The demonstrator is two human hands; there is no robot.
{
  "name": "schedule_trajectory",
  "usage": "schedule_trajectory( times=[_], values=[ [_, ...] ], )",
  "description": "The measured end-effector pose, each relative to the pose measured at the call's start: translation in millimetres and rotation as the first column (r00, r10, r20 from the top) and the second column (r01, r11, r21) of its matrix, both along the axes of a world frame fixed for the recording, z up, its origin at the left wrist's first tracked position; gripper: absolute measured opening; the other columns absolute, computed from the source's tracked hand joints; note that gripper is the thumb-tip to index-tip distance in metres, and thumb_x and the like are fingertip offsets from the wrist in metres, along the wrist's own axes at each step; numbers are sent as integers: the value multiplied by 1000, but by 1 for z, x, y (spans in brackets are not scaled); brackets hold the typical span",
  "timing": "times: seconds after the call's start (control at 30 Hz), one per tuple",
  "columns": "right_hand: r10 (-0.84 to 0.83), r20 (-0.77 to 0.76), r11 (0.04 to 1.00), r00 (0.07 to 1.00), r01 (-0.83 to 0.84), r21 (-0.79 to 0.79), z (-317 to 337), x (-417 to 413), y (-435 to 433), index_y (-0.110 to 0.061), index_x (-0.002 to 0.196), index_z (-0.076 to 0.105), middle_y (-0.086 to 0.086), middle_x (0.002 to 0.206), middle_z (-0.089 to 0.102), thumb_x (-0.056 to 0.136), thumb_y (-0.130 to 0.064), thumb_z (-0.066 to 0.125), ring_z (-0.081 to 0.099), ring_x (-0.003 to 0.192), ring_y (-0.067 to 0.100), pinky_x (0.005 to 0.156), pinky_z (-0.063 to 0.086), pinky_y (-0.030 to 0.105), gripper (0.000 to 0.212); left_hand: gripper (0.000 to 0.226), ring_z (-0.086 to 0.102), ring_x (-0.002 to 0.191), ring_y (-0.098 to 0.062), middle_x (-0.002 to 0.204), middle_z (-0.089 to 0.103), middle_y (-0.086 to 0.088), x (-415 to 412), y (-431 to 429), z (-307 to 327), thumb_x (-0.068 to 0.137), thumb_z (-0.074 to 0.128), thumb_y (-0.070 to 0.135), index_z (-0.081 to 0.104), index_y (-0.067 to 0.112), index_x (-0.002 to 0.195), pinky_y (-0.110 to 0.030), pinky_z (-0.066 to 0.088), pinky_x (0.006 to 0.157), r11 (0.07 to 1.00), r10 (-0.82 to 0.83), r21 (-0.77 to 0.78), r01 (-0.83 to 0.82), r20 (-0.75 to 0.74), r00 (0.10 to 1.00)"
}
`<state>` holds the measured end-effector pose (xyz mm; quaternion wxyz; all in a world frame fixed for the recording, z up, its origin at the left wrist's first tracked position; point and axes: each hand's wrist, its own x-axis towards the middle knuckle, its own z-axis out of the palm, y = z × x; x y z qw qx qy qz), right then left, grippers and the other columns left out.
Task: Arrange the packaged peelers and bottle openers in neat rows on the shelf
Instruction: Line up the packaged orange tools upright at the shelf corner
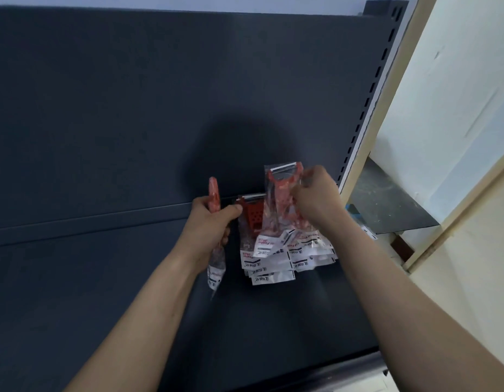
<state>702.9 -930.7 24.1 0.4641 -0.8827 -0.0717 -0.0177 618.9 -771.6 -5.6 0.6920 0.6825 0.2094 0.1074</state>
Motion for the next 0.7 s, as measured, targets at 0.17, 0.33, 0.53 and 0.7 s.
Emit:
schedule_trajectory(
  times=[0.17,0.33,0.53,0.7],
  values=[
    [-79,17,994,997,80,-75,-2,19,-16,-3,96,54,10,81,60,92,-10,45,61,71,28,61,54,40,13,35,56,74,-14,84,53,0,0,0,9,69,58,19,47,25,102,-27,47,59,997,-61,-42,59,-39,997],
    [-96,1,989,995,95,-113,-6,30,-22,3,82,62,14,66,59,92,-11,47,61,64,30,57,49,34,23,26,60,89,-25,105,55,-11,0,-4,9,73,60,14,55,24,96,-36,51,68,988,-74,131,84,-79,994],
    [-107,65,967,992,119,-227,-17,33,-10,-7,95,56,5,80,54,94,-16,47,47,64,18,50,29,21,12,34,46,87,-4,99,36,4,-1,-1,4,81,60,4,54,28,105,-26,40,93,900,-81,424,100,-61,995],
    [-117,116,956,986,143,-256,-26,35,-7,-9,99,62,9,92,62,86,-3,45,53,78,26,65,40,31,23,60,48,86,0,103,42,8,-3,3,1,81,61,3,40,25,132,0,34,69,822,-116,558,112,-28,993]
  ],
)
